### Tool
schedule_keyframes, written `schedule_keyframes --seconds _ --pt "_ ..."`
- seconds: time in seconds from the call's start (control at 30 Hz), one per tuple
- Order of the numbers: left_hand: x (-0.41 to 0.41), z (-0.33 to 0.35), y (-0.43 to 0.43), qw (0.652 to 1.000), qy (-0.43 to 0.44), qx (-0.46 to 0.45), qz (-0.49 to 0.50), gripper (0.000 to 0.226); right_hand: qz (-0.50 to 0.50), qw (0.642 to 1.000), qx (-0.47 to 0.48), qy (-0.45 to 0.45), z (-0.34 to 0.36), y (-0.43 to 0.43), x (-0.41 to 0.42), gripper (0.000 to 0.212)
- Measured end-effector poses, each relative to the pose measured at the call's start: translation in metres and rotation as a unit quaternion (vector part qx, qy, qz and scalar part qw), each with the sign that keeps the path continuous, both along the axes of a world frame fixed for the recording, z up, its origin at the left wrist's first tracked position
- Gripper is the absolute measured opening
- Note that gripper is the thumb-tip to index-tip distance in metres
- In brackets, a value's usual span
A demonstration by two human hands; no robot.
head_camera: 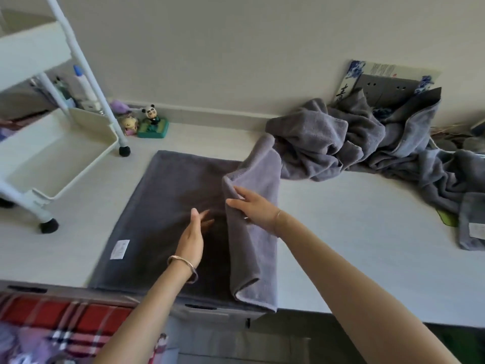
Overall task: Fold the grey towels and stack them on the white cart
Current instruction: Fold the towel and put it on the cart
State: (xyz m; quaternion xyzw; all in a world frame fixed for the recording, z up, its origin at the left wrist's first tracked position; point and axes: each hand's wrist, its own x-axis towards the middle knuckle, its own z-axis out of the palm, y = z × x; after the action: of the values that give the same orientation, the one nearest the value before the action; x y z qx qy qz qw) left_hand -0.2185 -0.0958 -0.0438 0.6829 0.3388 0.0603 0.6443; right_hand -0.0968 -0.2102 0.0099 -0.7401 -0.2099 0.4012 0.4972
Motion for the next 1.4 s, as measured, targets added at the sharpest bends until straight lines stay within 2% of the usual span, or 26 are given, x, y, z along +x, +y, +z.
schedule_keyframes --seconds 0.07,0.13,0.2,0.27,0.33,0.57,0.77,0.87,0.93,1.03,1.1,1.2,1.3,1.4 --pt "-0.005 0.004 0.009 1.0 0.028 0.005 -0.008 0.082 0.015 1.0 -0.02 0.0 -0.015 0.012 0.003 0.035" --pt "-0.009 0.003 0.015 0.995 0.086 0.047 -0.033 0.083 -0.001 0.986 -0.079 -0.146 -0.031 0.013 0.02 0.036" --pt "-0.011 0.0 0.015 0.982 0.133 0.113 -0.074 0.067 0.026 0.943 -0.155 -0.293 -0.045 0.003 0.037 0.034" --pt "-0.009 0.0 0.013 0.967 0.166 0.163 -0.104 0.06 0.083 0.907 -0.201 -0.361 -0.056 -0.012 0.046 0.036" --pt "-0.003 -0.001 0.014 0.955 0.187 0.193 -0.124 0.063 0.11 0.882 -0.229 -0.396 -0.06 -0.028 0.046 0.035" --pt "0.025 0.001 0.022 0.92 0.194 0.274 -0.202 0.061 0.142 0.866 -0.285 -0.386 -0.043 -0.081 0.024 0.029" --pt "0.037 0.001 0.028 0.858 0.166 0.371 -0.315 0.065 0.205 0.897 -0.239 -0.312 -0.038 -0.103 -0.018 0.021" --pt "0.038 0.002 0.036 0.831 0.153 0.399 -0.356 0.065 0.142 0.926 -0.166 -0.307 -0.041 -0.104 -0.005 0.018" --pt "0.038 0.004 0.045 0.822 0.141 0.415 -0.363 0.058 0.084 0.918 -0.14 -0.361 -0.045 -0.104 0.015 0.026" --pt "0.037 0.005 0.062 0.808 0.172 0.435 -0.358 0.047 0.062 0.896 -0.223 -0.379 -0.045 -0.103 0.041 0.043" --pt "0.036 0.005 0.071 0.819 0.183 0.416 -0.35 0.036 0.071 0.882 -0.286 -0.367 -0.048 -0.103 0.052 0.045" --pt "0.037 0.01 0.077 0.862 0.14 0.348 -0.342 0.017 0.08 0.873 -0.311 -0.367 -0.045 -0.099 0.064 0.022" --pt "0.043 0.033 0.088 0.872 0.085 0.322 -0.359 0.014 0.119 0.906 -0.247 -0.322 -0.024 -0.095 0.077 0.003" --pt "0.058 0.066 0.105 0.881 0.04 0.327 -0.34 0.011 0.108 0.92 -0.178 -0.332 0.01 -0.089 0.101 0.018"
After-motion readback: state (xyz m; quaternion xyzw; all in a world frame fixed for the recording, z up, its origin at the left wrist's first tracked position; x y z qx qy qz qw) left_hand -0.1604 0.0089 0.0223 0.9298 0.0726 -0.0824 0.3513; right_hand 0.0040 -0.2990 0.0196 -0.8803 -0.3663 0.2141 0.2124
